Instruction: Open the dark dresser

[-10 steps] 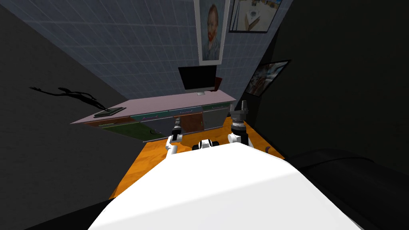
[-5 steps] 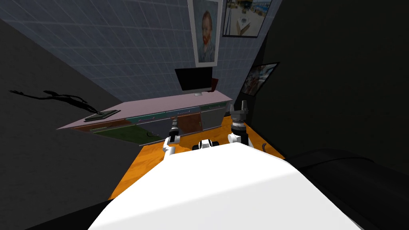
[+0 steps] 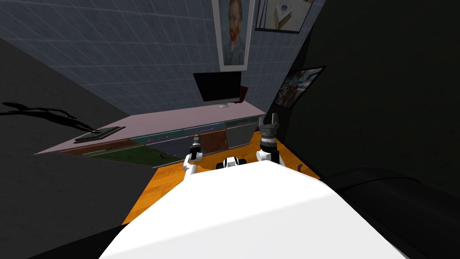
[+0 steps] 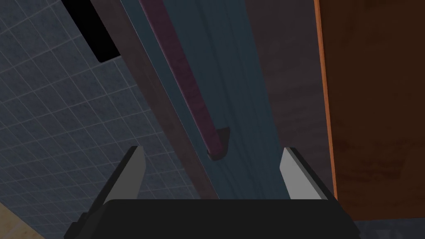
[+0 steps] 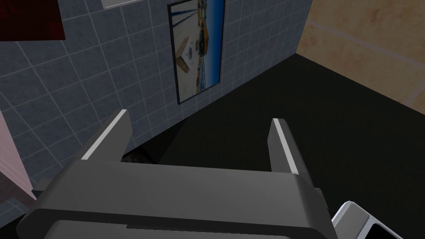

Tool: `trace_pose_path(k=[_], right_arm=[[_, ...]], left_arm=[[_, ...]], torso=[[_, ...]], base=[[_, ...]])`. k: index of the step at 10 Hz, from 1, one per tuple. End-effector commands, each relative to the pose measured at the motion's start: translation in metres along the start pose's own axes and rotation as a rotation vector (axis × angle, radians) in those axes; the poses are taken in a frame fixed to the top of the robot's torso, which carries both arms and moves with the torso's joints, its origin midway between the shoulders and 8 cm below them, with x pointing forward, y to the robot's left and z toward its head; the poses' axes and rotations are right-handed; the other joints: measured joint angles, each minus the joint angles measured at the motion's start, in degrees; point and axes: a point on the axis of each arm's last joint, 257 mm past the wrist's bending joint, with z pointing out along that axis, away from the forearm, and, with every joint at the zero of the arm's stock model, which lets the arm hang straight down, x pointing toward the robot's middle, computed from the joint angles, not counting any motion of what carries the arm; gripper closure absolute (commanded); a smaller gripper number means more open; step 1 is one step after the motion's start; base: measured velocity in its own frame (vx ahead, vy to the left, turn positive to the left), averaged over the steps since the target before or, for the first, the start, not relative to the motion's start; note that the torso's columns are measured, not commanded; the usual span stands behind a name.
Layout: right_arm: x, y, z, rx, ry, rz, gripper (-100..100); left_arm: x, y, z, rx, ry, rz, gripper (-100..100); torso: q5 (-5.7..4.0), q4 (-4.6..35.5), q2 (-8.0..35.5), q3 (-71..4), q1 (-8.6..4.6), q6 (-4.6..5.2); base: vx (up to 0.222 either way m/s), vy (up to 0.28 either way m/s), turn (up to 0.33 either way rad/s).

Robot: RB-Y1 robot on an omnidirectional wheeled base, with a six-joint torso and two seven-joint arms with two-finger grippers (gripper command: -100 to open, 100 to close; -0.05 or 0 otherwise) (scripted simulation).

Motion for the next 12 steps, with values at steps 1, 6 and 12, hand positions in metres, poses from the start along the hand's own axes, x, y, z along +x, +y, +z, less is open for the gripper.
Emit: trace_pose_path(k=[1, 6, 12], right_arm=[[0.000, 0.000, 0.000, 0.000, 0.000, 0.000, 0], [0.000, 0.000, 0.000, 0.000, 0.000, 0.000, 0], [0.000, 0.000, 0.000, 0.000, 0.000, 0.000, 0]], left_arm=[[0.000, 0.000, 0.001, -0.002, -0.001, 0.000, 100], [0.000, -0.004, 0.002, -0.001, 0.008, -0.002, 100], [0.003, 0.008, -0.008, -0.012, 0.005, -0.001, -100]], torso=[[0.01, -0.05, -0.08, -0.06, 0.00, -0.02], [0.00, -0.05, -0.12, -0.09, -0.05, -0.01], [0.02, -0.14, -0.45, -0.29, 0.02, -0.01]], base=[[0.007, 0.002, 0.002], [-0.169, -0.019, 0.015], [0.109, 0.007, -0.007]])
